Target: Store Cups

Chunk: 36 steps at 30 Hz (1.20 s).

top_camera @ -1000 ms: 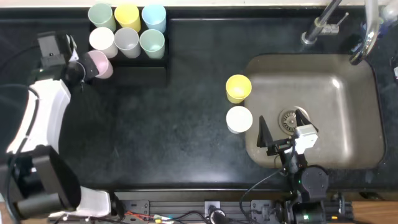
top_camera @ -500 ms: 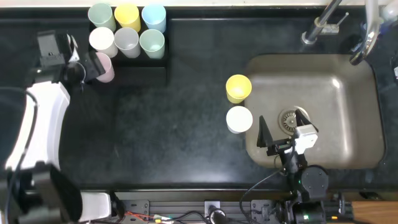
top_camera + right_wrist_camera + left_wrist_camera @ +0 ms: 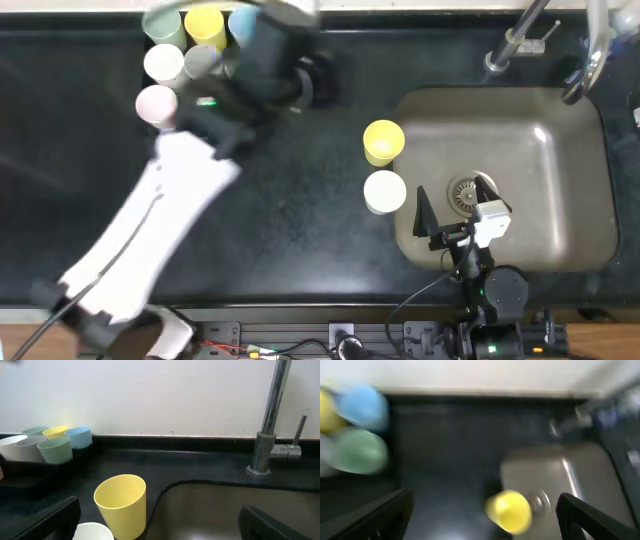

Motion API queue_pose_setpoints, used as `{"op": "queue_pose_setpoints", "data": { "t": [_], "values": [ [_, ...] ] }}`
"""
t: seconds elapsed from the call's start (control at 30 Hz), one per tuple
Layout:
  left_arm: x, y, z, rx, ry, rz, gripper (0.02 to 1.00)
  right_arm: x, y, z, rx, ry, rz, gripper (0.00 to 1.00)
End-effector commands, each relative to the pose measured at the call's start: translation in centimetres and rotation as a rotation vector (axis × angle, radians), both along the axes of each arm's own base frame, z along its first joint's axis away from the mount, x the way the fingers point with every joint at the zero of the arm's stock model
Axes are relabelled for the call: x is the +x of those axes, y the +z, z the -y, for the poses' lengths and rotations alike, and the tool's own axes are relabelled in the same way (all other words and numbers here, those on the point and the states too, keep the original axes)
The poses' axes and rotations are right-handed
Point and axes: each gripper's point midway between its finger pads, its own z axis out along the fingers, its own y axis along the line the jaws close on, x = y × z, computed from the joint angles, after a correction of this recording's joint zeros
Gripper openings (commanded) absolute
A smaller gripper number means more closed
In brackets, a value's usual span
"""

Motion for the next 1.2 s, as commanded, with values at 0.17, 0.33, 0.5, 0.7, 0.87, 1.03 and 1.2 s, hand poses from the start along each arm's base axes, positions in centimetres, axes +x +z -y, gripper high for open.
{"op": "queue_pose_setpoints", "data": {
  "t": [0.17, 0.33, 0.5, 0.7, 0.87, 1.03, 1.2],
  "values": [
    [-2.8, -13.2, 7.6, 0.072, -0.037, -0.337, 0.928, 0.0, -0.3, 0.0, 0.004, -0.001, 0.002, 0.998],
    [-2.7, -17.5, 8.3, 0.13, -0.037, -0.395, 0.906, 0.0, -0.3, 0.0, 0.004, -0.001, 0.002, 0.998],
    [-1.3, -18.9, 7.9, 0.165, 0.001, -0.364, 0.844, 0.0, -0.3, 0.0, 0.004, -0.001, 0.002, 0.998],
    [-0.4, -20.3, 7.8, 0.169, 0.017, -0.368, 0.737, 0.0, -0.3, 0.0, 0.004, -0.001, 0.002, 0.996],
    [0.4, -22.3, 7.2, 0.174, 0.056, -0.396, 0.544, 0.0, -0.3, 0.0, 0.004, -0.001, 0.002, 0.996],
    [1.2, -22.5, 6.9, 0.162, 0.071, -0.387, 0.132, 0.0, -0.3, 0.0, 0.004, -0.001, 0.002, 0.998],
    [1.6, -20.3, 7.0, 0.141, 0.062, -0.341, 0.036, 0.0, -0.3, 0.0, 0.004, -0.001, 0.002, 0.998]
  ]
}}
